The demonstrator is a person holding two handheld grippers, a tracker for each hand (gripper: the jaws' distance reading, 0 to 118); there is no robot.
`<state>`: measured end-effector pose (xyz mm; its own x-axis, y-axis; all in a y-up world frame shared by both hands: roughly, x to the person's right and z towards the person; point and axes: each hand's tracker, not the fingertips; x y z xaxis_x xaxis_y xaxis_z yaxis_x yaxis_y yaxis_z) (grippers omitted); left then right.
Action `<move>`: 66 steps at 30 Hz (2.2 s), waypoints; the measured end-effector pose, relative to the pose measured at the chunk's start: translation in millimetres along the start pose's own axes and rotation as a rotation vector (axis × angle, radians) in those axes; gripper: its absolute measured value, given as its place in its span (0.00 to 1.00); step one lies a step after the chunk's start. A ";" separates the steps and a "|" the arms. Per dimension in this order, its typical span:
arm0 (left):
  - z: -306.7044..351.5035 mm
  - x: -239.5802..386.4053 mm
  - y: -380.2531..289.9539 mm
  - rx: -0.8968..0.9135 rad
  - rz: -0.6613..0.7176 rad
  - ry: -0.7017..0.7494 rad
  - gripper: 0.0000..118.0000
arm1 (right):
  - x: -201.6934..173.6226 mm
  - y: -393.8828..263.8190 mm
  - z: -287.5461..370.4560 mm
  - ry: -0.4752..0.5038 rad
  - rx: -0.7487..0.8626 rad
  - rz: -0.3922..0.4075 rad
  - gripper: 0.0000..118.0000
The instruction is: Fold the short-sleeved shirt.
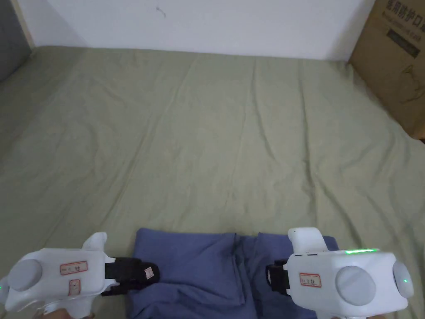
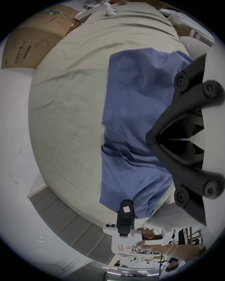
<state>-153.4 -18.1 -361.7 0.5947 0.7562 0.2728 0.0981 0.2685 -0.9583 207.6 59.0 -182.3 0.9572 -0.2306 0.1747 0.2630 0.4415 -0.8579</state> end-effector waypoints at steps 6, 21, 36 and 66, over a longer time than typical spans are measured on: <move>60.9 -3.6 9.7 0.030 0.007 0.105 0.06 | -5.2 3.9 3.0 0.012 0.011 0.015 0.00; 103.5 62.7 18.3 0.090 -0.053 0.298 0.06 | 3.4 -0.6 5.5 0.047 0.038 -0.009 0.00; -29.3 236.1 14.9 -0.060 -0.327 0.143 0.11 | 71.1 -27.2 42.8 0.008 0.131 -0.163 0.00; -129.6 177.6 -25.8 -0.197 -0.207 0.151 0.00 | 87.8 -36.2 32.5 0.012 0.093 -0.206 0.00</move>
<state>53.0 31.9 -299.6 0.6567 0.5963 0.4617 0.3730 0.2752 -0.8861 286.1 51.0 -120.2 0.8809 -0.3340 0.3353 0.4631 0.4623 -0.7561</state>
